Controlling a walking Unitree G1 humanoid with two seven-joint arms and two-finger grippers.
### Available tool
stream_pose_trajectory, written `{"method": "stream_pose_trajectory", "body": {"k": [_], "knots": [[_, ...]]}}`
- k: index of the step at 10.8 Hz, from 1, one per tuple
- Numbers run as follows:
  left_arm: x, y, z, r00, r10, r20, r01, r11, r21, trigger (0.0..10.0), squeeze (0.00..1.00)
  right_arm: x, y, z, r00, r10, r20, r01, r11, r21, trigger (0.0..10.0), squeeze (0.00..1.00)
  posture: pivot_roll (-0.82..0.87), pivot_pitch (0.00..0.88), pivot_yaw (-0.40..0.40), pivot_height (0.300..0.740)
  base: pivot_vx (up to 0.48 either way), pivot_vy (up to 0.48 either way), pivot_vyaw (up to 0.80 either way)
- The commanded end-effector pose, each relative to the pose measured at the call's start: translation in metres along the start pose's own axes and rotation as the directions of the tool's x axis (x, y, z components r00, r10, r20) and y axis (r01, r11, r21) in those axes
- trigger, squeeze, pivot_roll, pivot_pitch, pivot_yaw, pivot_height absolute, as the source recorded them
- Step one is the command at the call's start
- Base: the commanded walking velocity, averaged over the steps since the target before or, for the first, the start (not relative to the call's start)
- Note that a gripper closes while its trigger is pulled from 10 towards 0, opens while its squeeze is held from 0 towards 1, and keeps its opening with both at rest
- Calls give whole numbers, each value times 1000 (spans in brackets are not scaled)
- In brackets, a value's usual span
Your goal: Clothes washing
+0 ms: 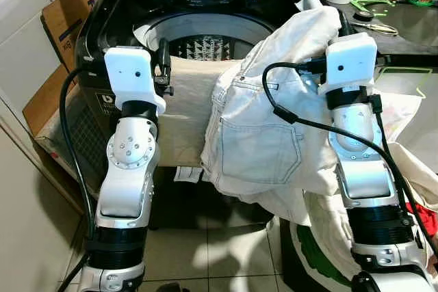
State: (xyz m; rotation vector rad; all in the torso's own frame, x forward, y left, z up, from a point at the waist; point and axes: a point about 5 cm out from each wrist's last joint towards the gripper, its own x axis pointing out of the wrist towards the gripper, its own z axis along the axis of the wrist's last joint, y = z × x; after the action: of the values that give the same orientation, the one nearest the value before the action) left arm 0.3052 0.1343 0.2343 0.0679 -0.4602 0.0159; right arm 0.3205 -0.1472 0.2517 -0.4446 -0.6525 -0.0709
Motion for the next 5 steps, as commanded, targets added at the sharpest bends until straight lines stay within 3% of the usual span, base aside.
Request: {"method": "stream_pose_trajectory", "body": {"k": [1,5], "knots": [[3,-3,10,999,-21,49,21,1000,-14,10000,0,8,-12,19,994,-53,98,56,998,-22,0,0,46,0,-12,740,480,0,0],[6,-3,19,996,2,90,2,999,-38,10000,0,43,-43,52,960,-97,262,124,988,-91,0,0,50,0,-13,740,480,0,0]]}}
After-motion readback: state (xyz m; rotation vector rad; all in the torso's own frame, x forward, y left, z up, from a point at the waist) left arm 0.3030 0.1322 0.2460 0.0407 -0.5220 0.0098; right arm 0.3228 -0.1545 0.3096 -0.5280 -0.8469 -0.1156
